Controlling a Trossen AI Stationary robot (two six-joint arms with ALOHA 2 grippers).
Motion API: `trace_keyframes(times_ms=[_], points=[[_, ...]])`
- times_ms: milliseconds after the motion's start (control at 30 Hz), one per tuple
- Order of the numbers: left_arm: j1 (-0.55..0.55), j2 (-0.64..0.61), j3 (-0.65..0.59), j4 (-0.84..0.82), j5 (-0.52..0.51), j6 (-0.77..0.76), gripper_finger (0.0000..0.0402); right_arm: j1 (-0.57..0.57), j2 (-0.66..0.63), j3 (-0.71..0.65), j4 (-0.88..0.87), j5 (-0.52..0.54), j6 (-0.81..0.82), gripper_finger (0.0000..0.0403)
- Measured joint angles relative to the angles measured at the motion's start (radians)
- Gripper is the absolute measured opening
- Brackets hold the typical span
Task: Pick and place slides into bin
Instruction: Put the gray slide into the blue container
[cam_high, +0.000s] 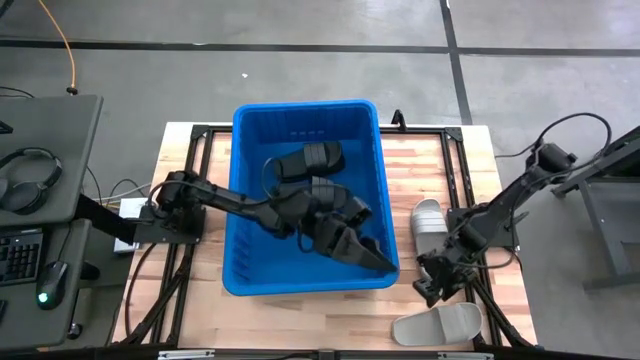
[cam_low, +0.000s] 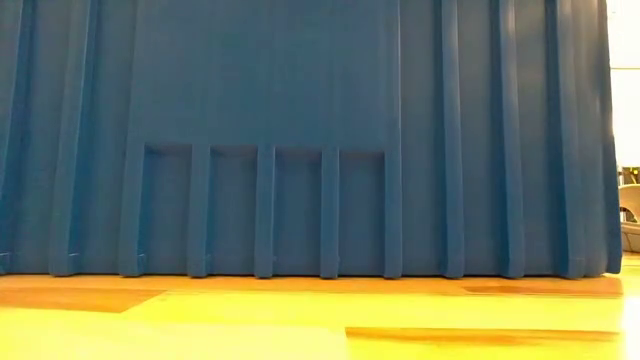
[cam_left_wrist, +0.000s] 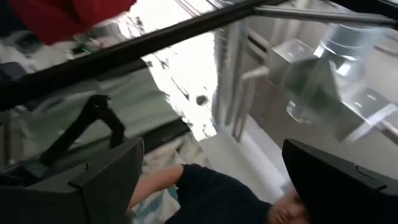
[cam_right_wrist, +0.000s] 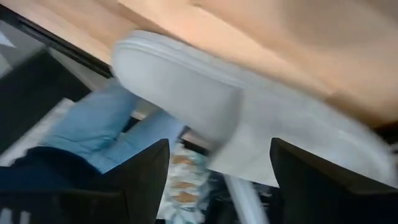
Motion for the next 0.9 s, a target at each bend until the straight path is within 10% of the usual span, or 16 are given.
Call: trace_keyframes(times_ms=[900], points=[[0.078, -0.003, 0.000, 0.110, 0.240, -0.029, 0.0372, 0.107, 0.204, 0.013, 0.076, -0.121, 0.434, 0.0215]])
